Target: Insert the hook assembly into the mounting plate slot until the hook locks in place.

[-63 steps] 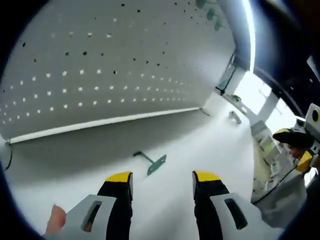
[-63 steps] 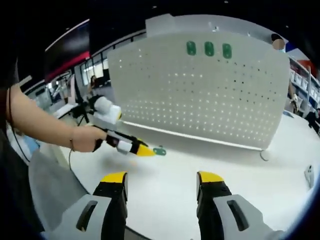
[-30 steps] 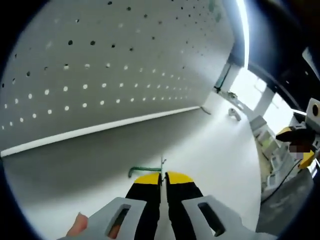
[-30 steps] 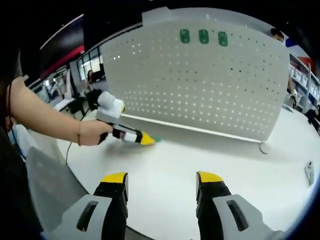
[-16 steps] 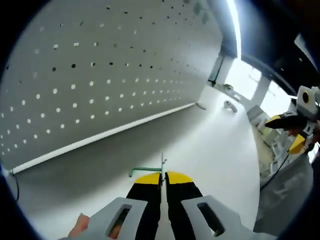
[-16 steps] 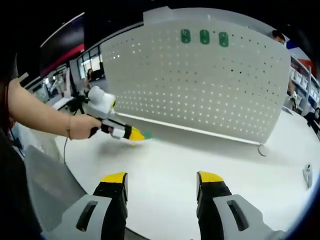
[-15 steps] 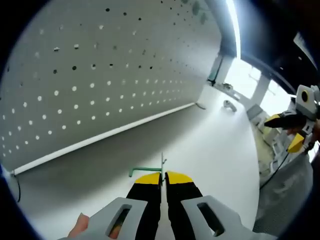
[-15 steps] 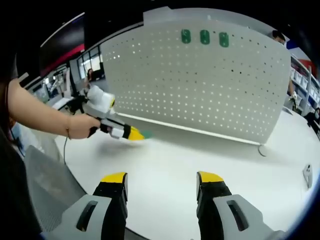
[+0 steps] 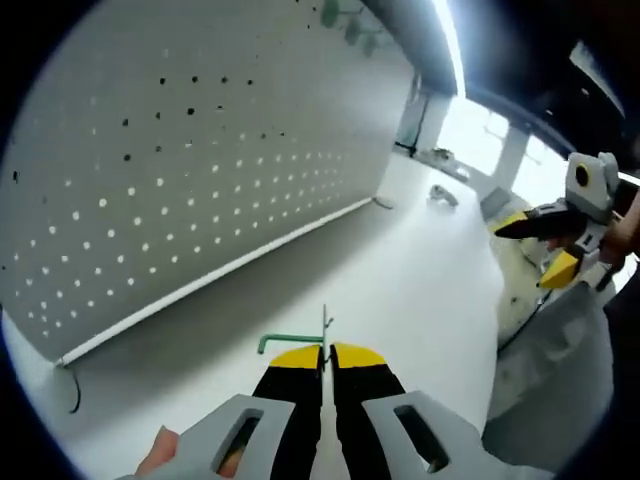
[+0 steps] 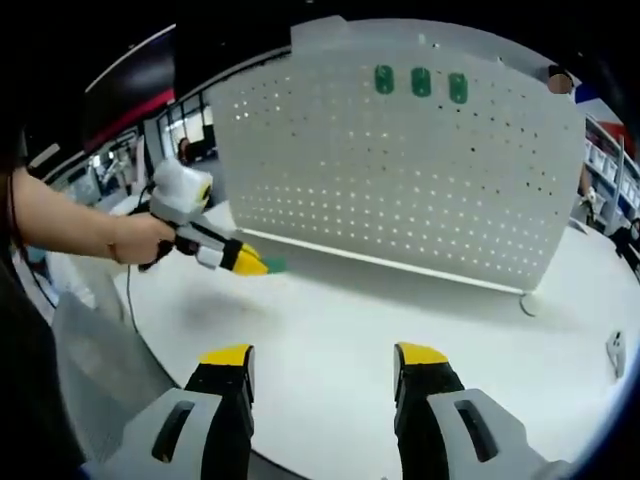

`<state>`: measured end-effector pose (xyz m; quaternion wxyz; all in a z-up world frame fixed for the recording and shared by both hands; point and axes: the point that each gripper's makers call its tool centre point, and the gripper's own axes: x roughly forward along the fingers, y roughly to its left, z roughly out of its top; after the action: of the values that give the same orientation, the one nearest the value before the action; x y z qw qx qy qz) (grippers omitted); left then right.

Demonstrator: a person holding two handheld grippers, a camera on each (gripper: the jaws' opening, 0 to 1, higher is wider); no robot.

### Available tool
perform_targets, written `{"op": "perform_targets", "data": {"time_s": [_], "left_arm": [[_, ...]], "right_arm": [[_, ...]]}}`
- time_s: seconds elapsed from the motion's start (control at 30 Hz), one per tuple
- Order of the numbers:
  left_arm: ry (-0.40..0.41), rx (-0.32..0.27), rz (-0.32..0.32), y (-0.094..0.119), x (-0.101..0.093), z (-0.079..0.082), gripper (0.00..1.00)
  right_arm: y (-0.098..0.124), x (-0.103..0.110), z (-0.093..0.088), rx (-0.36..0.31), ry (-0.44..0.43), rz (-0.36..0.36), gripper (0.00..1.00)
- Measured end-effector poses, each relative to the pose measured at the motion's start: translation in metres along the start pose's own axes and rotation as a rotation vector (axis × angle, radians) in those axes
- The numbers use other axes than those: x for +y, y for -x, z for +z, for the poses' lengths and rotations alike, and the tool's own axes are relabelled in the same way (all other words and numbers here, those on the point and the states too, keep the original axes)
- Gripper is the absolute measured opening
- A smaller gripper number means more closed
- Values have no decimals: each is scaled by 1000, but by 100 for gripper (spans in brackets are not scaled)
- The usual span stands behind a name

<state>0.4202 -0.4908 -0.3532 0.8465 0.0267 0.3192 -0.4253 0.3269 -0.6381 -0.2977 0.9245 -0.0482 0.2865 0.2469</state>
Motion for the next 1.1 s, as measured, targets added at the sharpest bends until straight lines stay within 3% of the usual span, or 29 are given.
{"op": "perform_targets", "data": {"time_s": [0.23, 0.47, 0.77, 0.9, 1.1], "left_arm": [[-22, 7, -21, 29, -22, 7, 2], [-36, 32, -14, 59, -38, -2, 2], [-73, 39, -31, 89, -71, 0, 2], [-117, 52, -73, 97, -93, 0, 2], [-192, 73, -140, 109, -121, -2, 2]], "right_arm": [[9, 13, 6, -13, 6, 21, 55], [17, 26, 9, -20, 10, 43, 55], [28, 41, 14, -43, 4, 76, 55], [30, 53, 21, -50, -9, 126, 55], [24, 79, 44, -31, -70, 280, 49]]}}
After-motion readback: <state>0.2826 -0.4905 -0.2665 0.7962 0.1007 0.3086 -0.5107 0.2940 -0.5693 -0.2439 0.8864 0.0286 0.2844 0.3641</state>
